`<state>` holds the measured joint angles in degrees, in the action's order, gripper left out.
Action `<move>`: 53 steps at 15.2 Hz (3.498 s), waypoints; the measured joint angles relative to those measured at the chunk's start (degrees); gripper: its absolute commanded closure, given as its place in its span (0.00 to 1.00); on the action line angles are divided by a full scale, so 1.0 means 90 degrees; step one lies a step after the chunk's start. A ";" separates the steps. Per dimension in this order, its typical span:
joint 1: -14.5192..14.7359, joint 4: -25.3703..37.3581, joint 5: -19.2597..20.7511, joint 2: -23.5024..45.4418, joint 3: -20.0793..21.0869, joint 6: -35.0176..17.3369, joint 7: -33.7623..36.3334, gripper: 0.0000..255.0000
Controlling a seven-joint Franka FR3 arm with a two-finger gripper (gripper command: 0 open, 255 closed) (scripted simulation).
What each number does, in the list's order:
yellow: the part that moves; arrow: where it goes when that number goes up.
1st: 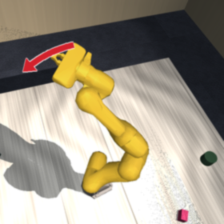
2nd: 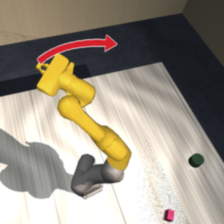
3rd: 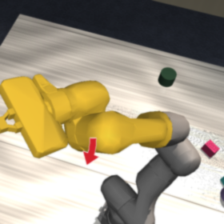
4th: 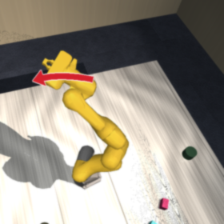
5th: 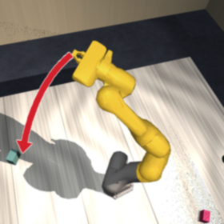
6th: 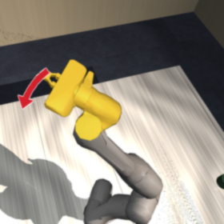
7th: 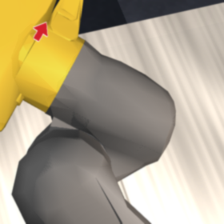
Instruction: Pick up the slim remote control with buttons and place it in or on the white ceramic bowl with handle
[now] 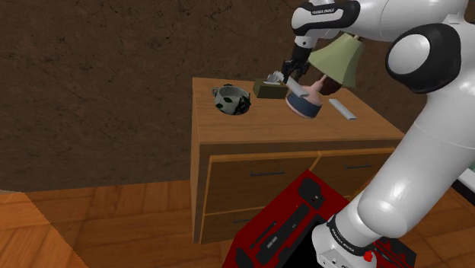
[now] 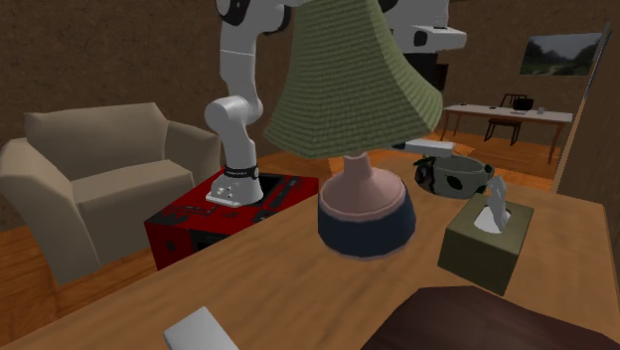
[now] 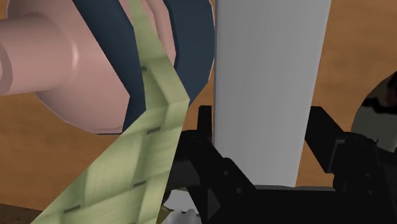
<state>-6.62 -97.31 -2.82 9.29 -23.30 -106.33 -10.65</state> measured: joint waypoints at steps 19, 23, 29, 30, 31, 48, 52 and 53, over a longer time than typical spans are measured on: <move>0.0979 0.3707 -0.0457 0.2472 0.0865 0.1286 0.2087 1.00; 0.1047 0.3798 -0.0483 0.2675 0.0912 0.1170 0.2201 1.00; 0.1101 0.3198 -0.0481 0.2629 0.0914 0.0619 0.2186 1.00; 0.1111 0.3102 -0.0480 0.2622 0.0915 0.0530 0.2185 1.00; 0.1112 0.3014 -0.0482 0.2623 0.0915 0.0442 0.2175 1.00; 0.1132 0.2845 -0.0485 0.2621 0.0919 0.0269 0.2178 0.00; 0.1087 0.3445 -0.0477 0.2627 0.0911 0.0853 0.2199 0.00; 0.1083 0.3517 -0.0478 0.2638 0.0911 0.0915 0.2206 0.00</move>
<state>3.13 -65.66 -7.11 33.03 -15.10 -98.09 9.21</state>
